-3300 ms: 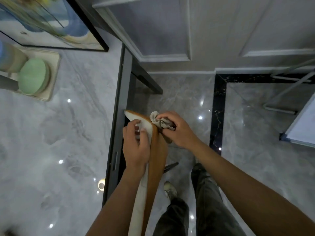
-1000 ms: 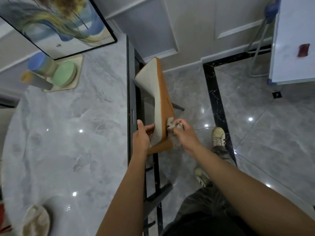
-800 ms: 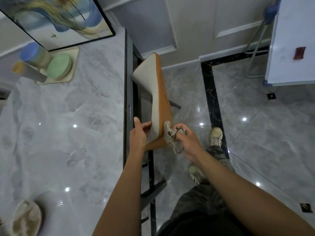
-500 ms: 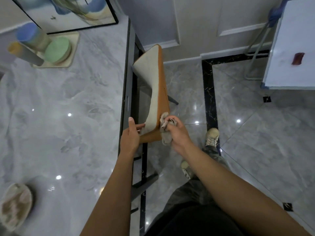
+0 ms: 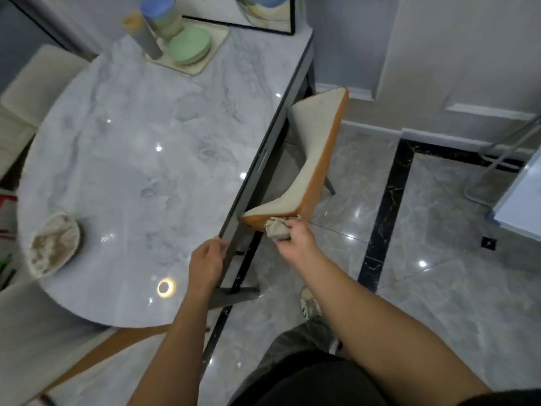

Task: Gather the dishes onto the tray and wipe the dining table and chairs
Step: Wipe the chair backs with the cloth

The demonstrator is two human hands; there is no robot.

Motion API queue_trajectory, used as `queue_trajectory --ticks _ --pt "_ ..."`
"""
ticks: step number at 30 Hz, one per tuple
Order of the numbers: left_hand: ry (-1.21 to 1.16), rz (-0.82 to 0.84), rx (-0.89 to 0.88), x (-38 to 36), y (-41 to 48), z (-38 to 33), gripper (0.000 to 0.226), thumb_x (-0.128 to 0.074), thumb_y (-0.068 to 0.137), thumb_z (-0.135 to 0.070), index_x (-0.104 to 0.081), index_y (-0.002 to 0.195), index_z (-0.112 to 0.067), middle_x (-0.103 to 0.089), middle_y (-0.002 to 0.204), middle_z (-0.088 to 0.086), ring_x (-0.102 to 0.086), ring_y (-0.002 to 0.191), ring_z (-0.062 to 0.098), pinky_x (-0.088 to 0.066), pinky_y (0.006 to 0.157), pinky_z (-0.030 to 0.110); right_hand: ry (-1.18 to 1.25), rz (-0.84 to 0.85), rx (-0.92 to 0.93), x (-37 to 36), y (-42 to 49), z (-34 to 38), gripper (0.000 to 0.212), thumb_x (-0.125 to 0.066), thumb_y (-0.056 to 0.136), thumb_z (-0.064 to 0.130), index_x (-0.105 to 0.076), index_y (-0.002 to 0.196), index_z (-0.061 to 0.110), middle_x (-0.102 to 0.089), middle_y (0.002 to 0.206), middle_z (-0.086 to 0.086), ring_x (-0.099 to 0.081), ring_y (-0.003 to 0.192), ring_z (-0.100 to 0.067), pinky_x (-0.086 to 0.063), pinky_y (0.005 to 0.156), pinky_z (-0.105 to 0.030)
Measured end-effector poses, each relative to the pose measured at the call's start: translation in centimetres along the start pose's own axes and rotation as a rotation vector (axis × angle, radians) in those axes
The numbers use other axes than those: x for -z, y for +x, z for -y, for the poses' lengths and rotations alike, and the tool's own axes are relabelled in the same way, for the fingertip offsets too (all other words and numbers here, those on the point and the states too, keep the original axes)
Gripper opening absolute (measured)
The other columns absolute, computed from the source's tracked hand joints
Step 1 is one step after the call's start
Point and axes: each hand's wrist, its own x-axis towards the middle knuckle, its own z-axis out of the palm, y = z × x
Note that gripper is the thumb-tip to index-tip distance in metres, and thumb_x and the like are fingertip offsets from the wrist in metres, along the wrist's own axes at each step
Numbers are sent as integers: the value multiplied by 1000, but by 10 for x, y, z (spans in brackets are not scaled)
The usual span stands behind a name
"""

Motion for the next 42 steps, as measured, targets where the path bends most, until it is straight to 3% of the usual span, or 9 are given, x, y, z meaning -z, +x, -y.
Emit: queue_trajectory --ticks 4,9,13,17,21,25,29,35,42 --pt "-123 -89 137 7 -37 36 37 -46 109 -32 -78 93 -22 -77 101 -1 -74 96 20 -56 97 50 62 132 -17 27 -14 -10 37 -45 94 -5 -52 124 14 -60 126 -19 -61 108 -33 -54 84 -42" --pt "-253 -113 220 -8 -81 59 38 -45 112 -30 -76 99 -12 -75 105 9 -72 96 27 -55 85 40 -172 -53 -49 35 3 -6 26 -40 98 -7 -53 98 16 -59 100 -13 -59 83 -25 -51 73 -38" --pt "-347 -132 229 1 -103 70 40 -43 112 -33 -76 104 -11 -76 107 9 -73 100 25 -56 93 43 -255 -53 -64 5 23 2 25 -37 105 -3 -57 105 12 -60 101 -12 -60 86 -24 -53 88 -39" --pt "-424 -187 255 15 -117 89 39 -45 112 -32 -77 104 -11 -76 107 10 -73 100 27 -57 97 46 -342 -114 -34 -10 38 -10 38 -43 106 5 -49 143 10 -62 107 -12 -63 84 -23 -58 79 -33" --pt "-484 -216 293 41 -132 115 33 -49 109 -32 -76 104 -15 -76 108 6 -73 101 25 -57 94 44 -411 -73 -33 -16 18 -19 27 -38 104 -2 -60 120 -2 -61 97 -13 -63 90 -22 -54 99 -31" --pt "-550 -256 336 69 -143 142 34 -47 111 -29 -75 105 -12 -76 107 7 -74 100 24 -58 95 44 -489 132 -69 -26 -19 -48 40 -40 100 -3 -53 137 6 -64 109 -17 -66 86 -21 -60 58 -28" --pt "-659 -339 375 126 -163 191 33 -49 109 -24 -75 100 -6 -78 104 9 -74 100 24 -58 84 36 -743 324 84 -51 -66 -130 37 -49 92 -15 -56 111 15 -63 116 -18 -64 107 -38 -53 96 -54" --pt "-804 -468 323 244 -209 283 20 -60 105 -20 -73 106 -5 -80 97 10 -78 93 26 -59 93 44 -1031 565 82 -66 -143 -284 28 -52 95 -10 -56 101 17 -66 100 -11 -67 84 -23 -56 58 -31" --pt "-852 -577 284 362 -254 392 15 -63 104 -23 -72 107 -11 -79 102 11 -75 101 29 -58 92 43 -1147 730 -45 -59 -202 -461 35 -72 89 -4 -58 117 11 -70 117 -18 -72 101 -32 -60 78 -46"
